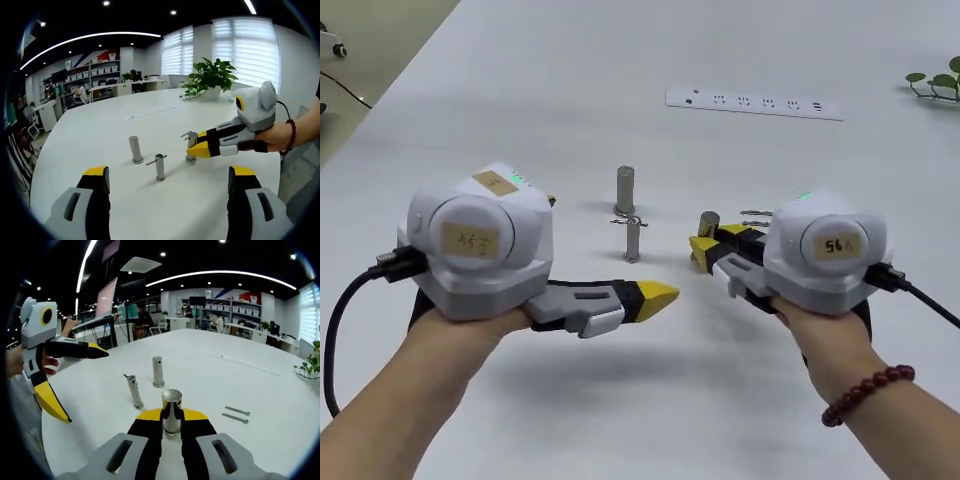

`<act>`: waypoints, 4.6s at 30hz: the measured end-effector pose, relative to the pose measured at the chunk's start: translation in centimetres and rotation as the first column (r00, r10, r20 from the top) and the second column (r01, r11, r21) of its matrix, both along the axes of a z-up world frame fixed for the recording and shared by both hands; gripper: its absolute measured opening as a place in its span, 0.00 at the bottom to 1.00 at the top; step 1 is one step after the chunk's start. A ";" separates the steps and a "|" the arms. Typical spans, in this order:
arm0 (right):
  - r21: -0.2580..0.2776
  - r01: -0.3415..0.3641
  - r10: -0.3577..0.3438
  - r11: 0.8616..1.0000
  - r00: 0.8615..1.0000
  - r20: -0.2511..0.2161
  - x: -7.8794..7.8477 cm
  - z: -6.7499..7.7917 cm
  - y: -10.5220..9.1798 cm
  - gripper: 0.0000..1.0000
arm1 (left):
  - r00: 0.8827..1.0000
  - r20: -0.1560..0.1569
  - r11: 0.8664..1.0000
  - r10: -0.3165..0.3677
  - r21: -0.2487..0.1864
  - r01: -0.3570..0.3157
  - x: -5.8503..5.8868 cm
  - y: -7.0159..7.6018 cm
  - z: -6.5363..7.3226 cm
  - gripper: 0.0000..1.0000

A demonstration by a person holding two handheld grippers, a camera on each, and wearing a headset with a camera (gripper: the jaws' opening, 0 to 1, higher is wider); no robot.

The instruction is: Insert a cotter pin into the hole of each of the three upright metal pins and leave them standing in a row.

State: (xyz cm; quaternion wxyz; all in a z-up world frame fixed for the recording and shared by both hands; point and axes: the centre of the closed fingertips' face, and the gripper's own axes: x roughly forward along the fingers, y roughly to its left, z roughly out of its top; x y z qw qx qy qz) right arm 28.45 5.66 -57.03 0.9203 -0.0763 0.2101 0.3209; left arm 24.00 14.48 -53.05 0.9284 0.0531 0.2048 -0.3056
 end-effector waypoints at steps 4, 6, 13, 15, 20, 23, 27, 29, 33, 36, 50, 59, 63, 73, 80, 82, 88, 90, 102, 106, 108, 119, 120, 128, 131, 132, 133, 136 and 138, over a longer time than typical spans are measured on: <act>-0.009 0.005 -0.005 1.000 1.000 -0.007 -0.5 -0.3 -0.4 0.08 | 1.000 -0.002 1.000 -0.001 -0.003 0.001 0.0 -0.1 0.0 0.98; -0.009 0.011 -0.012 1.000 1.000 -0.011 -0.6 -0.4 -0.6 0.08 | 1.000 -0.003 1.000 -0.003 -0.002 0.003 0.0 -0.1 0.0 0.98; -0.006 0.019 -0.019 1.000 0.999 -0.026 -1.1 -0.8 -0.8 0.08 | 1.000 -0.004 1.000 -0.008 0.004 0.008 0.0 -0.1 -0.1 0.98; -0.006 0.022 -0.022 1.000 0.999 -0.030 -1.3 -1.0 -0.9 0.08 | 1.000 -0.004 1.000 -0.009 0.003 0.009 0.0 -0.1 -0.1 0.98; -0.005 0.023 -0.024 1.000 0.999 -0.032 -1.5 -1.3 -1.0 0.08 | 1.000 0.001 1.000 -0.004 -0.010 0.004 0.0 -0.1 0.2 0.96; -0.026 0.011 -0.012 1.000 1.000 -0.021 -1.6 -1.3 -0.9 0.08 | 1.000 0.009 1.000 -0.003 -0.010 0.003 0.1 0.0 0.4 0.96; -0.018 0.013 -0.014 1.000 0.999 -0.036 -1.8 -1.3 -1.0 0.08 | 1.000 0.004 1.000 -0.006 -0.006 0.006 0.0 0.0 0.3 0.96; -0.029 0.002 -0.003 1.000 0.999 -0.046 -1.7 -1.3 -1.0 0.08 | 1.000 0.002 1.000 -0.008 -0.007 0.008 0.0 0.0 0.2 0.96; -0.030 -0.012 0.010 0.999 0.999 -0.053 -1.8 -1.3 -0.9 0.09 | 1.000 -0.003 1.000 -0.015 -0.001 0.015 0.0 -0.2 0.0 0.96; -0.024 -0.019 0.018 1.000 0.998 -0.060 -2.1 -1.4 -1.0 0.12 | 1.000 -0.005 1.000 -0.015 -0.001 0.015 0.0 -0.2 0.0 0.96; -0.039 -0.070 0.067 0.997 0.995 -0.069 -3.5 0.3 -2.7 0.25 | 1.000 0.001 1.000 -0.003 -0.022 0.003 0.0 0.0 0.4 0.99; -0.159 -0.156 0.144 0.975 0.986 -0.085 -3.1 0.9 -4.5 0.24 | 1.000 0.004 1.000 -0.003 -0.015 0.003 0.0 0.0 0.4 0.99; -0.206 -0.169 0.147 0.964 0.982 -0.119 -2.4 0.8 -5.5 0.24 | 1.000 0.008 1.000 -0.005 -0.015 0.005 0.0 -0.1 0.5 0.99; -0.298 -0.222 0.179 0.928 0.970 -0.163 -0.9 0.6 -6.7 0.23 | 1.000 0.006 1.000 -0.002 -0.013 0.002 -0.1 0.0 0.6 0.98; -0.360 -0.276 0.224 0.891 0.958 -0.179 0.3 1.1 -7.0 0.22 | 1.000 0.007 1.000 -0.014 -0.012 0.014 -0.2 -0.3 0.6 0.98; -0.378 -0.294 0.238 0.878 0.953 -0.188 0.8 1.1 -7.1 0.21 | 1.000 0.005 1.000 -0.020 -0.009 0.020 -0.2 -0.4 0.5 0.98; -0.432 -0.344 0.266 0.834 0.936 -0.232 2.7 0.1 -7.8 0.20 | 1.000 -0.004 1.000 -0.028 -0.007 0.028 -0.3 -0.6 0.3 0.97; -0.461 -0.372 0.274 0.806 0.924 -0.266 3.0 -0.6 -8.1 0.20 | 0.999 -0.007 0.999 -0.035 -0.002 0.035 -0.4 -0.7 0.1 0.97; -0.491 -0.430 0.285 0.758 0.895 -0.344 5.1 -2.8 -8.5 0.16 | 0.999 -0.020 0.999 -0.041 0.001 0.041 -0.4 -0.6 -0.2 0.96; -0.477 -0.429 0.276 0.767 0.892 -0.358 5.5 -3.4 -8.7 0.14 | 0.999 -0.023 0.999 -0.039 -0.001 0.039 -0.3 -0.5 -0.3 0.95; -0.471 -0.427 0.273 0.772 0.892 -0.361 5.7 -3.4 -8.8 0.13 | 0.999 -0.023 0.999 -0.042 -0.002 0.042 -0.3 -0.5 -0.4 0.95; -0.447 -0.450 0.278 0.773 0.874 -0.398 5.8 -3.9 -8.8 0.07 | 0.998 -0.030 0.999 -0.051 0.005 0.051 -0.5 -0.7 -0.6 0.93; -0.439 -0.450 0.274 0.777 0.871 -0.408 5.7 -3.9 -8.7 0.06 | 0.998 -0.030 0.999 -0.050 0.003 0.050 -0.5 -0.7 -0.6 0.93; -0.451 -0.463 0.272 0.763 0.863 -0.427 5.6 -4.2 -8.6 0.00 | 0.998 -0.039 0.998 -0.058 0.003 0.058 -0.7 -0.8 -0.7 0.90; -0.464 -0.460 0.271 0.757 0.867 -0.419 5.4 -4.1 -8.4 0.00 | 0.998 -0.038 0.998 -0.055 0.002 0.055 -0.7 -0.8 -0.7 0.90; -0.461 -0.427 0.233 0.778 0.877 -0.420 5.5 -4.2 -8.6 0.00 | 0.998 -0.041 0.999 -0.051 0.005 0.051 -0.6 -0.7 -0.8 0.90; -0.462 -0.439 0.246 0.771 0.874 -0.419 5.6 -4.2 -8.7 0.00 | 0.998 -0.043 0.999 -0.053 0.007 0.053 -0.7 -0.7 -0.8 0.90; -0.462 -0.440 0.252 0.770 0.875 -0.414 5.4 -4.2 -8.7 0.00 | 0.998 -0.047 0.999 -0.052 0.009 0.052 -0.7 -0.7 -1.0 0.90; -0.463 -0.449 0.265 0.764 0.873 -0.409 5.2 -4.1 -8.5 0.00 | 0.998 -0.046 0.999 -0.052 0.011 0.052 -0.7 -0.7 -1.0 0.90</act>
